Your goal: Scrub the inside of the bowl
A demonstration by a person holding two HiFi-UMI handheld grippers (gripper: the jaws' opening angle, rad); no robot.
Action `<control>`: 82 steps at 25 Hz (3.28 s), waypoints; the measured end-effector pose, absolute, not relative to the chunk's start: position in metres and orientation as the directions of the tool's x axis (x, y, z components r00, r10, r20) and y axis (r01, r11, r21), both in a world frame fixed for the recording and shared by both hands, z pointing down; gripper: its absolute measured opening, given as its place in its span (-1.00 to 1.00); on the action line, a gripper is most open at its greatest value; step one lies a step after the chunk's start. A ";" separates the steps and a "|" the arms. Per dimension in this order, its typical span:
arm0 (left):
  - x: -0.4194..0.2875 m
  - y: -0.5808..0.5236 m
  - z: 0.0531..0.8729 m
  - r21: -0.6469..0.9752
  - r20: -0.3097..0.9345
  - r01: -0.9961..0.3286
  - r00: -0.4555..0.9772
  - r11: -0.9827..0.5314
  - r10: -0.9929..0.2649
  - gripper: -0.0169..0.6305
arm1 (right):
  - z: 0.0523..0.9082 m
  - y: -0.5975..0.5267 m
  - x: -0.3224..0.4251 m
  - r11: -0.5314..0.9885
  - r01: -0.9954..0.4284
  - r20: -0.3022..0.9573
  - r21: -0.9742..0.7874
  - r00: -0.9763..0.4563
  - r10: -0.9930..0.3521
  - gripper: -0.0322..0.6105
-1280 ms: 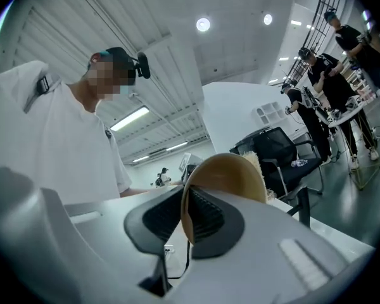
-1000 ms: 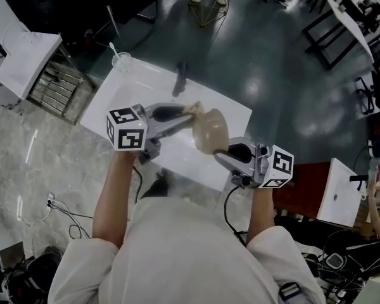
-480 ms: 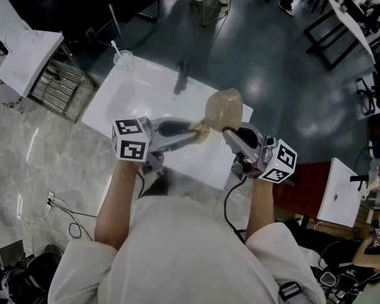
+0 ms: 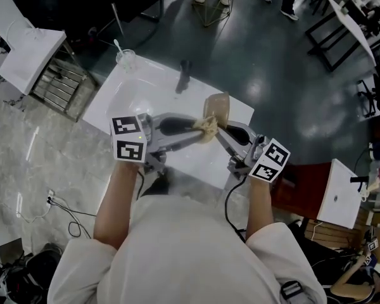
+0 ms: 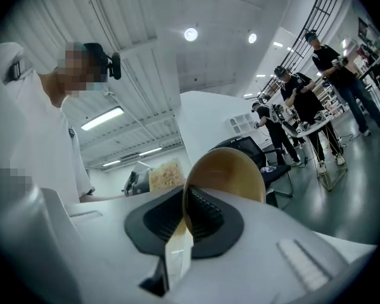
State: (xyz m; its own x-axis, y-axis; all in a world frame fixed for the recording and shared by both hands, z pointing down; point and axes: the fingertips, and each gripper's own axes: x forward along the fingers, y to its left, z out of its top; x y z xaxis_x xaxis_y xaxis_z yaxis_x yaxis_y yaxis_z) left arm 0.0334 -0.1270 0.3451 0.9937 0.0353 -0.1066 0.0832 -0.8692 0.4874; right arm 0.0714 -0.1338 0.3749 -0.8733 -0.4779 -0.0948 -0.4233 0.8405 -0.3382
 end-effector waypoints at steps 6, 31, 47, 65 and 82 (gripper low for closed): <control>0.037 -0.131 0.338 0.450 -0.047 0.031 0.999 -0.892 0.011 -0.67 | 0.395 -0.129 0.071 0.840 -0.474 0.038 -0.264 -0.876 -0.481 -0.85; 0.026 -0.178 0.362 0.459 0.023 -0.078 0.997 -0.885 -0.076 -0.68 | 0.386 -0.064 0.043 0.950 -0.183 -0.002 -0.254 -0.982 -0.190 -0.82; 0.029 -0.163 0.402 0.602 -0.036 -0.020 0.998 -0.798 -0.053 -0.69 | 0.332 -0.079 0.064 0.953 -0.127 -0.298 -0.274 -0.931 -0.210 -0.85; 0.035 -0.114 0.349 0.538 -0.159 0.122 0.986 -0.834 0.042 -0.69 | 0.350 -0.123 0.076 0.871 -0.396 -0.183 -0.290 -0.870 -0.457 -0.85; 0.039 -0.144 0.324 0.387 0.018 -0.011 1.000 -0.922 -0.004 -0.69 | 0.407 -0.103 0.059 0.900 -0.424 0.192 -0.105 -0.896 -0.400 -0.85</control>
State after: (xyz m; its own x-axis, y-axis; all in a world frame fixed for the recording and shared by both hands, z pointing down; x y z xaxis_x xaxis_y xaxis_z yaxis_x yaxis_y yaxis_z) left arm 0.0391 -0.1437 0.3237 0.9998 -0.0040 0.0180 -0.0106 -0.9222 0.3867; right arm 0.0593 -0.1035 0.4074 -0.8962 -0.4002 0.1917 -0.4241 0.8996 -0.1045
